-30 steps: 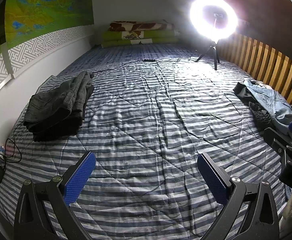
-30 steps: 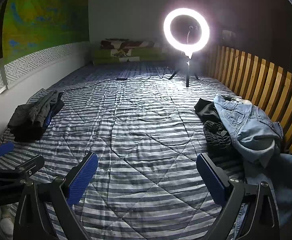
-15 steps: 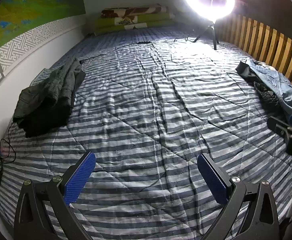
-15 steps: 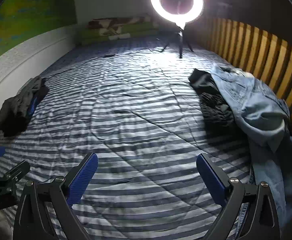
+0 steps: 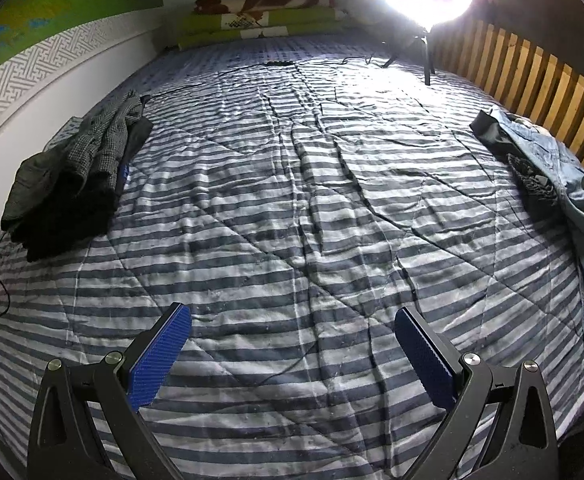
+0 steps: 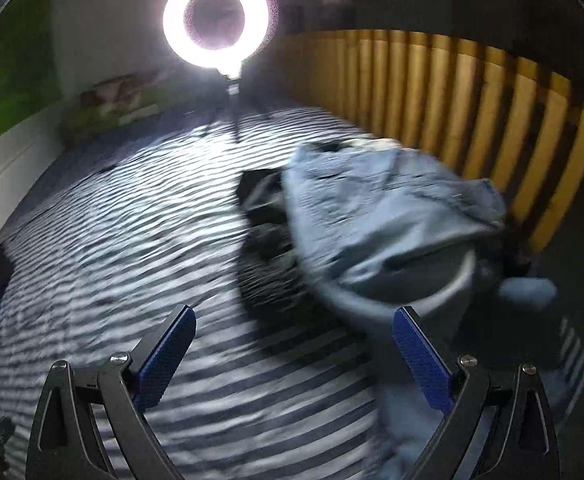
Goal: Organize objects
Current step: 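Move the right tool to the denim pile and grasp the light-blue jeans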
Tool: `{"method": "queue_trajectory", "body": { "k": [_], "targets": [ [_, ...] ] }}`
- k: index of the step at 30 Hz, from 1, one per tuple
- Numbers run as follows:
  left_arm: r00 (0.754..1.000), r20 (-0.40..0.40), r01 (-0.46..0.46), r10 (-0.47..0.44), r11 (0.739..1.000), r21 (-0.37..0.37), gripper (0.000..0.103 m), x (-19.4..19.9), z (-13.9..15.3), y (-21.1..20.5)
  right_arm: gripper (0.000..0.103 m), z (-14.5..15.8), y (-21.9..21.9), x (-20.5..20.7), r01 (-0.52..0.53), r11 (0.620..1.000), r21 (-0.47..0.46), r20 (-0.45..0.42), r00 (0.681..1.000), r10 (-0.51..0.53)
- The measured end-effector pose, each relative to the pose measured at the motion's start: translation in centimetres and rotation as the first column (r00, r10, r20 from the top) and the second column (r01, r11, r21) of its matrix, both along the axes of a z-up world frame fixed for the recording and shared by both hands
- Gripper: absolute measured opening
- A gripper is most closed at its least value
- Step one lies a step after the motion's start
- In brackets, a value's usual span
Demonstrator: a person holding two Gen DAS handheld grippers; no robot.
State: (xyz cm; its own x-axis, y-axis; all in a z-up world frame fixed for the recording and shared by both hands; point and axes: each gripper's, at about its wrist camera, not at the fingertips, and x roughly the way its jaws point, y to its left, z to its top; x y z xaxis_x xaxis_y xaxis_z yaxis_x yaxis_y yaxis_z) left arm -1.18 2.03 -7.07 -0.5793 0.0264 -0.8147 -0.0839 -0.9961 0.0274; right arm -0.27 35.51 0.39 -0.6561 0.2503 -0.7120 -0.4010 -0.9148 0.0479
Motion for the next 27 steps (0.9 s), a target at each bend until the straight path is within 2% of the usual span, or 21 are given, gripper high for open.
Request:
{"method": "queue_trajectory", "body": {
  "k": [4, 8, 10, 17, 24, 27],
  "targets": [
    [1.000, 0.018, 0.001, -0.001, 1.000, 0.016, 0.103, -0.6, -0.3, 0.2, 0.097, 0.3, 4.0, -1.6, 0.028, 0.999, 0.017, 0.055, 0.998, -0.029],
    [1.000, 0.028, 0.006, -0.006, 1.000, 0.008, 0.103, -0.9, -0.9, 0.7, 0.097, 0.6, 8.7, -3.3, 0.064, 0.991, 0.121, 0.110, 0.991, -0.077],
    [0.999, 0.033, 0.007, -0.007, 1.000, 0.002, 0.103, -1.1, -1.2, 0.9, 0.097, 0.5, 11.0, -4.3, 0.078, 0.987, 0.138, 0.149, 0.984, -0.098],
    [0.999, 0.046, 0.005, -0.005, 1.000, -0.003, 0.103, -1.9, -2.4, 0.9, 0.097, -0.4, 18.3, -8.0, 0.174, 0.984, 0.046, 0.206, 0.962, -0.180],
    [0.997, 0.075, -0.004, 0.005, 1.000, -0.003, 0.103, -2.7, -3.6, 0.6, 0.097, -2.2, 19.8, -10.7, 0.186, 0.980, 0.065, 0.263, 0.945, -0.196],
    [0.997, 0.076, -0.008, 0.008, 1.000, -0.007, 0.103, -2.9, -3.8, 0.5, 0.097, -3.4, 20.5, -11.0, 0.200, 0.980, -0.017, 0.293, 0.938, -0.187]
  ]
}}
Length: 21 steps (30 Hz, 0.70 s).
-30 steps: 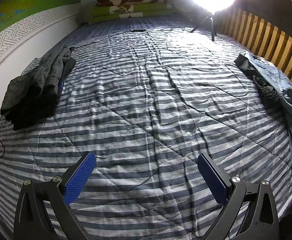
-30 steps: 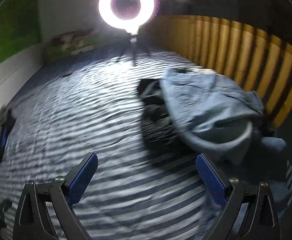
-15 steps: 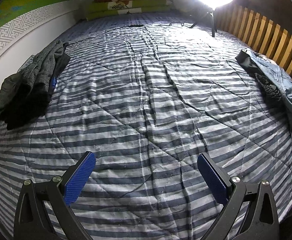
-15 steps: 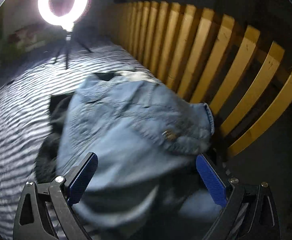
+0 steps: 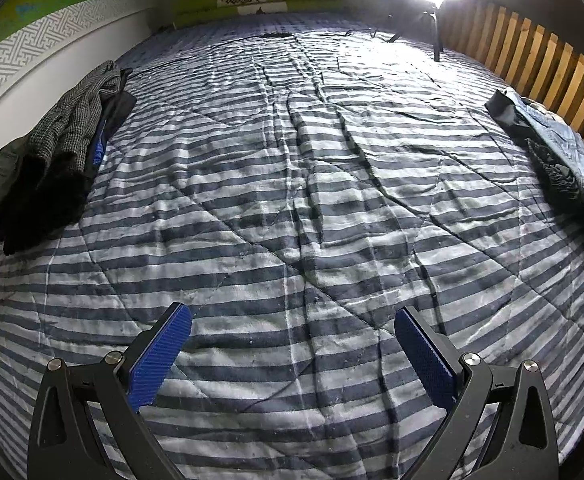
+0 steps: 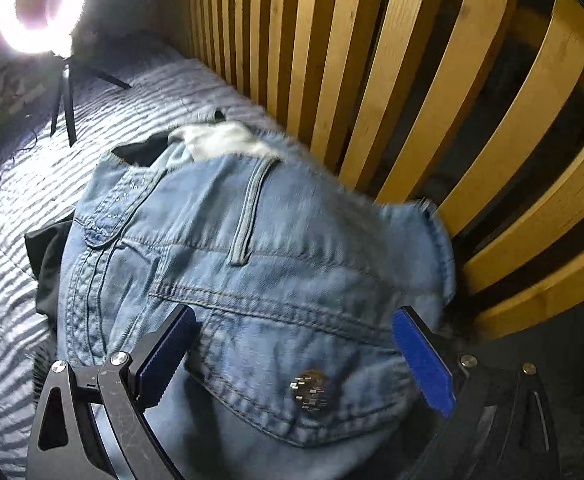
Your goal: Organize objects
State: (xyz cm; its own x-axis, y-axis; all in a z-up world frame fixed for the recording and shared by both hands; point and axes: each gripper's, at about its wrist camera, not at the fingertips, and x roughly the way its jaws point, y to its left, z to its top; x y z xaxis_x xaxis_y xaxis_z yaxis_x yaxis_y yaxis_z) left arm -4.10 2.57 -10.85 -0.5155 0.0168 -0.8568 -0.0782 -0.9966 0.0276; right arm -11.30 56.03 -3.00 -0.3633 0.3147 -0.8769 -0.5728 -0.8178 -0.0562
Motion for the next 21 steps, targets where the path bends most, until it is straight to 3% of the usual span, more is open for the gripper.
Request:
{"method": "queue_trajectory", "body": {
  "k": [1, 5, 8, 12, 15, 17, 21],
  "targets": [
    [1.000, 0.000, -0.002, 0.002, 1.000, 0.001, 0.103, -0.1, 0.0, -0.1, 0.095, -0.3, 0.1, 0.1, 0.003, 0.999, -0.032, -0.008, 1.000, -0.003],
    [1.000, 0.004, -0.016, 0.016, 1.000, 0.020, 0.103, -0.1, 0.1, -0.8, 0.046, -0.1, -1.1, 0.4, -0.045, 0.998, -0.038, -0.001, 0.999, 0.045],
    [1.000, -0.007, -0.025, 0.025, 0.999, 0.021, 0.103, 0.0, 0.5, -1.3, 0.029, 1.7, -2.4, 1.0, -0.077, 0.997, 0.015, -0.014, 0.997, 0.077],
    [0.999, -0.034, -0.041, 0.042, 0.999, 0.029, 0.103, 0.5, 1.5, -2.5, 0.015, 5.3, -4.2, 2.9, -0.094, 0.995, 0.023, -0.099, 0.990, 0.096],
    [0.997, -0.049, -0.060, 0.062, 0.997, 0.044, 0.103, 0.8, 2.4, -3.8, 0.014, 9.1, -6.9, 4.6, -0.152, 0.988, 0.024, -0.194, 0.969, 0.153],
    [0.995, -0.060, -0.076, 0.079, 0.996, 0.052, 0.103, 1.1, 3.0, -4.9, 0.013, 12.0, -9.9, 5.6, -0.200, 0.978, 0.052, -0.248, 0.946, 0.207],
    [0.987, -0.088, -0.125, 0.131, 0.989, 0.077, 0.103, 1.5, 4.4, -7.5, 0.012, 16.4, -18.1, 6.4, -0.370, 0.927, 0.056, -0.333, 0.868, 0.367]
  ]
}}
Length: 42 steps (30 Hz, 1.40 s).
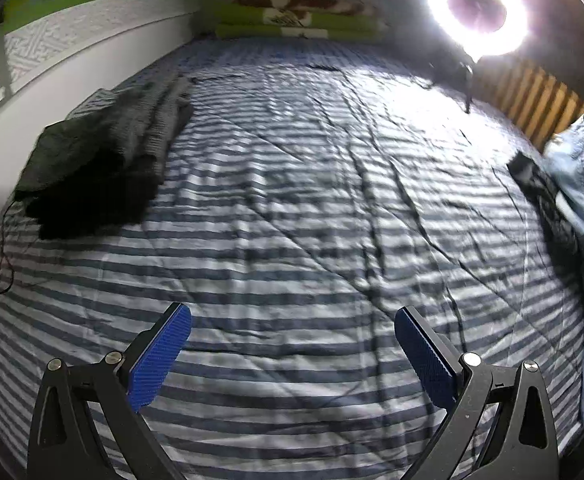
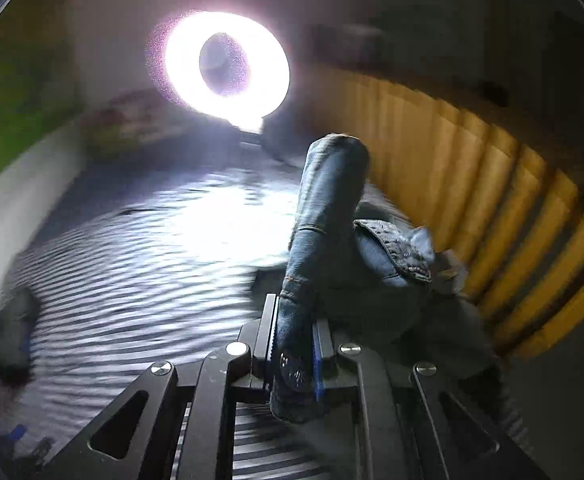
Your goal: Organize objects
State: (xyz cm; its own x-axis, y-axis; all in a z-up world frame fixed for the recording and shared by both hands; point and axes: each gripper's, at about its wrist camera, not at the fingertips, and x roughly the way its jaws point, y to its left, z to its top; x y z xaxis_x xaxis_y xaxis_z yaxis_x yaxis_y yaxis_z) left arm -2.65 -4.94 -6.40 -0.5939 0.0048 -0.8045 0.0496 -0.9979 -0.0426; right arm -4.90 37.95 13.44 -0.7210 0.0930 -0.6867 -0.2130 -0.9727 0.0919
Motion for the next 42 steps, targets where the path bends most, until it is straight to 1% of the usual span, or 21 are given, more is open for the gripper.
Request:
{"method": "queue_trajectory", "body": {
  "k": [3, 6, 8, 11, 14, 15, 16, 18, 19, 20, 23, 25, 26, 27, 28, 30, 33, 35, 37, 39, 42],
  "targets": [
    [0.998, -0.025, -0.051, 0.052, 0.998, 0.022, 0.103, 0.4, 1.2, -2.7, 0.012, 1.6, -8.1, 0.8, -0.153, 0.988, -0.035, -0.044, 0.987, 0.151],
    [0.989, -0.061, -0.132, 0.134, 0.991, 0.031, 0.103, 1.3, 2.5, -6.3, 0.010, 1.4, -17.1, 2.0, -0.325, 0.943, -0.073, -0.065, 0.945, 0.320],
    [0.975, -0.085, -0.206, 0.207, 0.978, 0.028, 0.103, 2.2, 3.4, -9.5, 0.010, 0.6, -23.5, 3.2, -0.442, 0.886, -0.136, -0.077, 0.897, 0.436],
    [0.943, -0.116, -0.309, 0.311, 0.951, 0.028, 0.103, 4.2, 4.4, -14.3, 0.009, -1.2, -32.9, 5.9, -0.606, 0.769, -0.202, -0.076, 0.793, 0.605],
    [0.909, -0.121, -0.397, 0.399, 0.917, 0.046, 0.103, 6.9, 4.7, -18.9, 0.009, -4.3, -40.2, 9.0, -0.700, 0.655, -0.285, -0.033, 0.690, 0.723],
    [0.893, -0.119, -0.428, 0.433, 0.901, 0.066, 0.103, 8.2, 4.6, -20.5, 0.009, -5.5, -42.0, 9.9, -0.716, 0.629, -0.301, -0.011, 0.663, 0.749],
    [0.886, -0.114, -0.442, 0.449, 0.893, 0.085, 0.103, 9.2, 4.4, -21.7, 0.009, -7.1, -43.8, 11.2, -0.730, 0.613, -0.302, 0.016, 0.639, 0.769],
    [0.881, -0.077, -0.456, 0.466, 0.882, 0.117, 0.103, 10.8, 3.6, -23.5, 0.010, -9.9, -45.7, 13.0, -0.737, 0.605, -0.300, 0.076, 0.614, 0.786],
    [0.885, -0.056, -0.453, 0.462, 0.884, 0.117, 0.103, 11.4, 3.0, -23.9, 0.010, -11.3, -46.1, 13.7, -0.734, 0.603, -0.312, 0.105, 0.604, 0.790],
    [0.890, -0.044, -0.448, 0.455, 0.887, 0.111, 0.103, 11.5, 2.6, -23.9, 0.010, -12.9, -46.4, 14.4, -0.734, 0.596, -0.327, 0.143, 0.585, 0.799],
    [0.916, -0.013, -0.398, 0.400, 0.914, 0.085, 0.103, 11.4, 1.3, -22.7, 0.012, -13.7, -45.1, 14.9, -0.746, 0.557, -0.366, 0.176, 0.532, 0.828],
    [0.939, 0.008, -0.342, 0.343, 0.933, 0.112, 0.103, 10.7, 0.6, -21.0, 0.019, -12.9, -43.9, 16.0, -0.768, 0.533, -0.356, 0.180, 0.503, 0.845],
    [0.949, 0.017, -0.313, 0.313, 0.940, 0.137, 0.103, 10.4, 0.4, -20.3, 0.029, -11.9, -42.8, 16.7, -0.791, 0.517, -0.328, 0.174, 0.487, 0.856],
    [0.958, 0.028, -0.285, 0.284, 0.944, 0.167, 0.103, 9.8, 0.2, -19.4, 0.039, -11.4, -41.8, 16.7, -0.802, 0.509, -0.313, 0.165, 0.482, 0.861],
    [0.965, 0.040, -0.261, 0.258, 0.946, 0.191, 0.103, 9.3, -0.1, -18.6, 0.041, -10.4, -40.4, 17.3, -0.812, 0.504, -0.295, 0.149, 0.481, 0.864],
    [0.973, 0.058, -0.231, 0.224, 0.949, 0.213, 0.103, 8.2, -0.6, -17.1, 0.044, -9.2, -37.3, 16.8, -0.805, 0.537, -0.251, 0.122, 0.524, 0.843],
    [0.982, 0.078, -0.184, 0.172, 0.964, 0.192, 0.103, 7.1, -1.6, -15.0, 0.051, -7.1, -31.9, 13.0, -0.725, 0.657, -0.207, 0.096, 0.654, 0.751],
    [0.982, 0.103, -0.180, 0.162, 0.962, 0.204, 0.103, 6.9, -2.1, -14.0, 0.051, -6.7, -29.2, 9.2, -0.650, 0.742, -0.164, 0.099, 0.738, 0.668],
    [0.982, 0.130, -0.163, 0.134, 0.955, 0.248, 0.103, 6.9, -3.2, -13.6, 0.051, -7.1, -27.3, 4.7, -0.585, 0.803, -0.116, 0.127, 0.793, 0.596],
    [0.979, 0.158, -0.162, 0.126, 0.956, 0.246, 0.103, 6.8, -4.1, -13.5, 0.051, -8.0, -26.5, 0.8, -0.544, 0.833, -0.100, 0.159, 0.818, 0.553],
    [0.978, 0.164, -0.167, 0.132, 0.961, 0.222, 0.103, 6.9, -5.0, -13.6, 0.051, -9.7, -26.2, -3.7, -0.505, 0.854, -0.124, 0.197, 0.831, 0.520]
  ]
}}
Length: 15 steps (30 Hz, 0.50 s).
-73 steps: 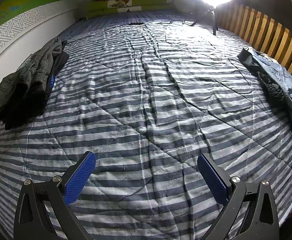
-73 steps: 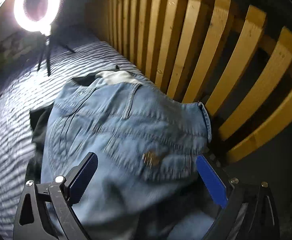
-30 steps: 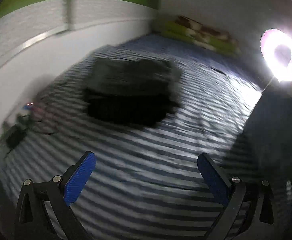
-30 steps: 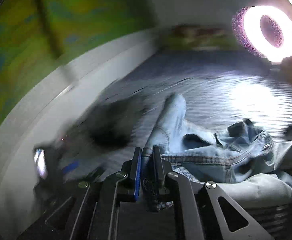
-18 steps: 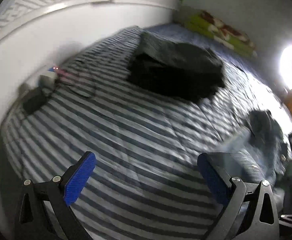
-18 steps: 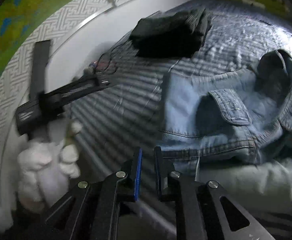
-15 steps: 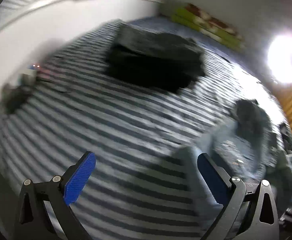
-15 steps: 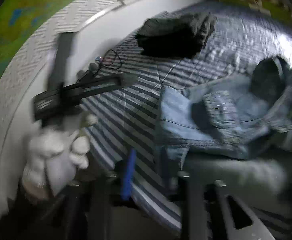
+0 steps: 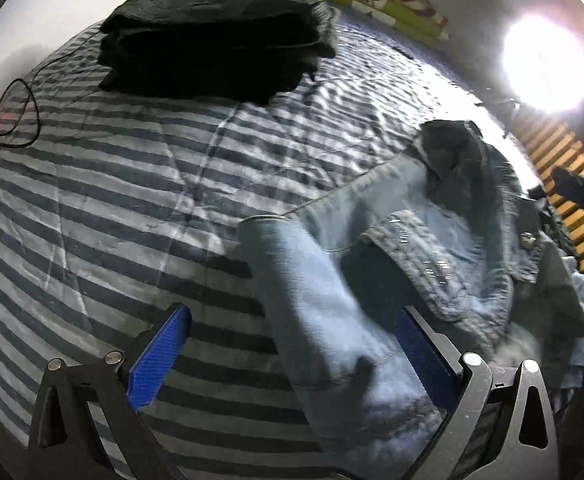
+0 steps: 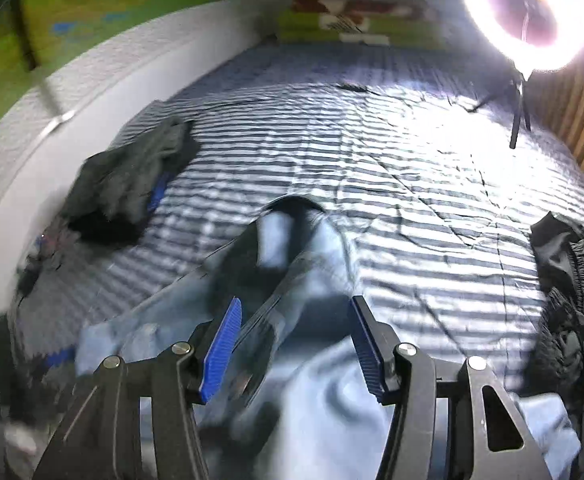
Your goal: Organize objects
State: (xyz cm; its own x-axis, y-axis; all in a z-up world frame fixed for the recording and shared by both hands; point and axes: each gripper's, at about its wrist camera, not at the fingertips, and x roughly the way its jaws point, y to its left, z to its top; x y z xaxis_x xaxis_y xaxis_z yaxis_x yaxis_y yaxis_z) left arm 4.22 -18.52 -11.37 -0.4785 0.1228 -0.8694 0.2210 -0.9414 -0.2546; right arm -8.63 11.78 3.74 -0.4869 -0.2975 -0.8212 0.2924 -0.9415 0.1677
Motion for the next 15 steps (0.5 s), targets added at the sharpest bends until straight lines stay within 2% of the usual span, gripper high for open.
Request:
{"method": "queue_trajectory", "body": {
  "k": [6, 10, 11, 12, 13, 15],
  "targets": [
    [1.000, -0.015, -0.011, 0.011, 1.000, -0.019, 0.102, -0.6, -0.4, -0.9, 0.053, -4.0, -2.4, -5.0, 0.008, 1.000, 0.004, 0.069, 0.998, -0.009],
    [1.000, -0.011, 0.017, -0.017, 0.999, -0.039, 0.102, -1.2, -0.3, -0.8, 0.051, -6.2, -5.0, -6.1, -0.029, 0.992, 0.126, 0.064, 0.998, 0.021],
    [0.999, -0.022, 0.029, -0.029, 0.999, -0.037, 0.101, -1.2, -0.1, -0.7, 0.031, -6.4, -5.3, -6.2, -0.035, 0.989, 0.141, 0.058, 0.998, 0.027],
    [0.999, -0.042, 0.031, -0.033, 0.998, -0.047, 0.098, -1.0, 0.4, -0.7, 0.007, -6.5, -5.5, -6.2, -0.033, 0.987, 0.156, 0.050, 0.998, 0.026],
    [0.998, -0.059, 0.021, -0.024, 0.998, -0.063, 0.095, -0.9, 0.7, -0.8, 0.006, -6.2, -5.6, -6.2, -0.038, 0.987, 0.158, 0.047, 0.998, 0.031],
    [0.996, -0.090, -0.002, -0.005, 0.997, -0.074, 0.074, -0.3, 1.5, -1.4, 0.005, -4.8, -5.3, -5.8, -0.061, 0.989, 0.137, 0.010, 0.998, 0.060]
  ]
}}
